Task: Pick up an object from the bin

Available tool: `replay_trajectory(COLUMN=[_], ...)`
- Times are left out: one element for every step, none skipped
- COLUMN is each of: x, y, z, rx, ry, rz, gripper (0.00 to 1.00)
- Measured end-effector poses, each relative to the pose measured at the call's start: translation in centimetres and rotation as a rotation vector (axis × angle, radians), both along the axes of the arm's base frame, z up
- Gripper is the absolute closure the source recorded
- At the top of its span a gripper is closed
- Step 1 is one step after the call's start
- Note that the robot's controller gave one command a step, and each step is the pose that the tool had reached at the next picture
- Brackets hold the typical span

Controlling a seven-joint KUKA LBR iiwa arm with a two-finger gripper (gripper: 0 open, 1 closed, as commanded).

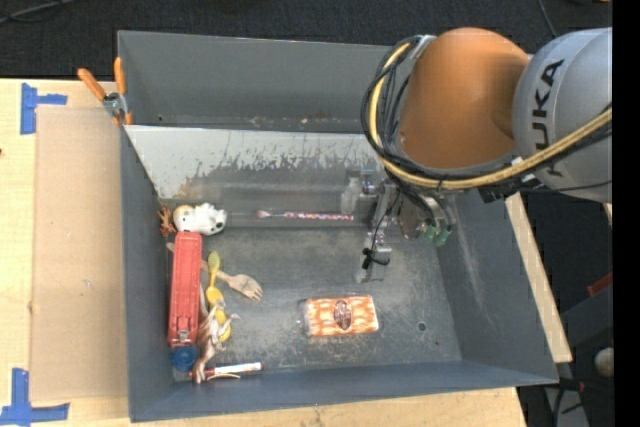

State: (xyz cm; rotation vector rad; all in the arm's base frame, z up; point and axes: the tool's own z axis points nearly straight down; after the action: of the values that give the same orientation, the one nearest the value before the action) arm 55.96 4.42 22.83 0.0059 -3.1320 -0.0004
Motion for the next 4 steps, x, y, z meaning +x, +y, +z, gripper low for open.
replay_trajectory(x=[0.1, -4.1, -4.3, -5.6], y=[0.0, -3.2, -4.8, -4.7], z=[0.4, -5.1, -5.9, -12.0], rx=[0.000, 0.001, 0.003, 0.003], ry=[-0.008, -0.006, -0.014, -0.012], rz=[-0.002, 0.020, -0.017, 0.217], gripper=[0.00, 0.00, 0.00, 0.00])
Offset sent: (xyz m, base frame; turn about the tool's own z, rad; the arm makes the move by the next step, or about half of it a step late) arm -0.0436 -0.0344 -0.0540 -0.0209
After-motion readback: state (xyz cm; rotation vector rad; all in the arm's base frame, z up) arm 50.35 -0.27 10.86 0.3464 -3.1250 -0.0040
